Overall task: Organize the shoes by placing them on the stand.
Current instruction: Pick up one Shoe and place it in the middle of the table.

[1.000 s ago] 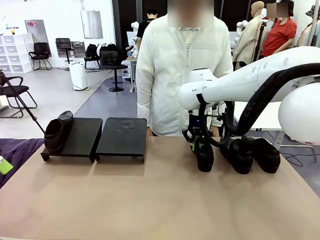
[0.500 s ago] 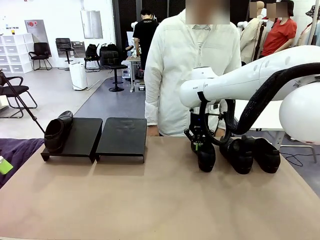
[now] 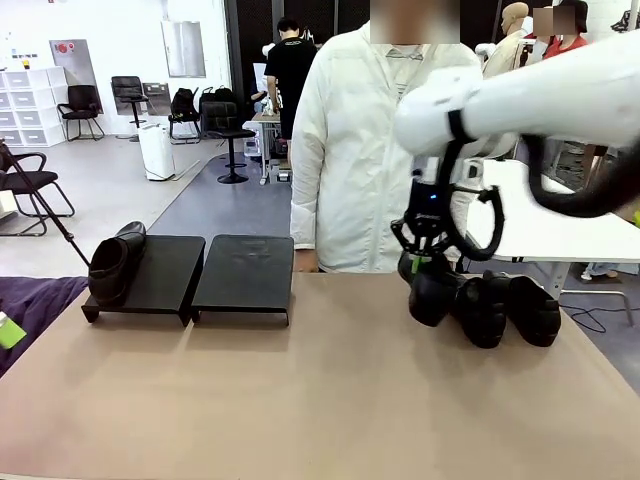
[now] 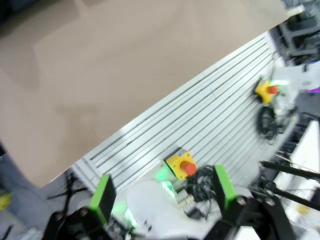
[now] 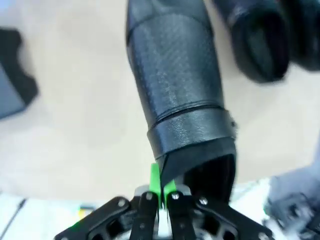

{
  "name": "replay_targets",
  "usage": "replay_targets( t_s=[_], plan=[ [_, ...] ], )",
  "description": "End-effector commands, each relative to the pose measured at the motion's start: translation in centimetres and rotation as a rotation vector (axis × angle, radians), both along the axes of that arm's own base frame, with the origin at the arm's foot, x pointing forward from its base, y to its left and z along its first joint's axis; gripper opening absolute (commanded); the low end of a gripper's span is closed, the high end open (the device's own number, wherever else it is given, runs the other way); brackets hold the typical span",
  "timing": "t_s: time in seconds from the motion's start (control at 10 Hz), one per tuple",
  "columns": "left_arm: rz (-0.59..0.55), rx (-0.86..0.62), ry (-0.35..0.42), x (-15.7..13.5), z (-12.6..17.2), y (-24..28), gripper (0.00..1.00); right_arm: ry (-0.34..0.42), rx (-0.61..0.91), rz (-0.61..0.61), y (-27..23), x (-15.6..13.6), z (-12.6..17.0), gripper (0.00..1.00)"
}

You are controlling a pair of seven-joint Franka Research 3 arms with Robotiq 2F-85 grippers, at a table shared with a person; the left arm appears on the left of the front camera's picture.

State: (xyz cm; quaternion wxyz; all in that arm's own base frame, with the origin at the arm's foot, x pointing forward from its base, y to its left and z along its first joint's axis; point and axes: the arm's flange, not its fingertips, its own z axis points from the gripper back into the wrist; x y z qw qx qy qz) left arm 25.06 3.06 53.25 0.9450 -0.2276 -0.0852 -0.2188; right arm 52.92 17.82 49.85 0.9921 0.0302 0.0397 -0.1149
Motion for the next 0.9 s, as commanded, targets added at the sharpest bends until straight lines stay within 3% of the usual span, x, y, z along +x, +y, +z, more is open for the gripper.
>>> replay_targets(
  t_s=[0.0,0.1,0.2,0.3,0.5,0.6,0.7,0.8],
  plan=[
    [-0.022,0.006,-0.003,-0.1,0.0,0.4,1.00,-0.060,0.008,0.094,-3.9,-9.6,-2.1,0.00],
    [-0.022,0.006,-0.003,-0.1,0.0,0.4,1.00,-0.075,0.005,0.128,-5.0,-11.5,-2.7,0.00],
    [-0.022,0.006,-0.003,-0.1,0.0,0.4,1.00,-0.079,0.048,0.175,-5.3,-10.6,-2.4,0.00],
    [-0.022,0.006,-0.003,-0.1,0.0,0.4,1.00,-0.020,-0.021,0.078,-3.2,-8.8,-0.8,0.00],
    [-0.022,0.006,-0.003,-0.1,0.0,0.4,1.00,-0.020,-0.021,0.078,-3.2,-8.8,-0.8,0.00],
    [-0.022,0.006,-0.003,-0.1,0.0,0.4,1.00,-0.030,-0.027,0.114,-4.5,-11.1,-2.3,0.00],
    [-0.022,0.006,-0.003,-0.1,0.0,0.4,1.00,-0.041,-0.066,0.108,-0.3,-11.7,-3.5,0.00],
    [-0.022,0.006,-0.003,-0.1,0.0,0.4,1.00,-0.046,-0.045,0.181,3.5,-13.3,-4.5,0.00]
  ],
)
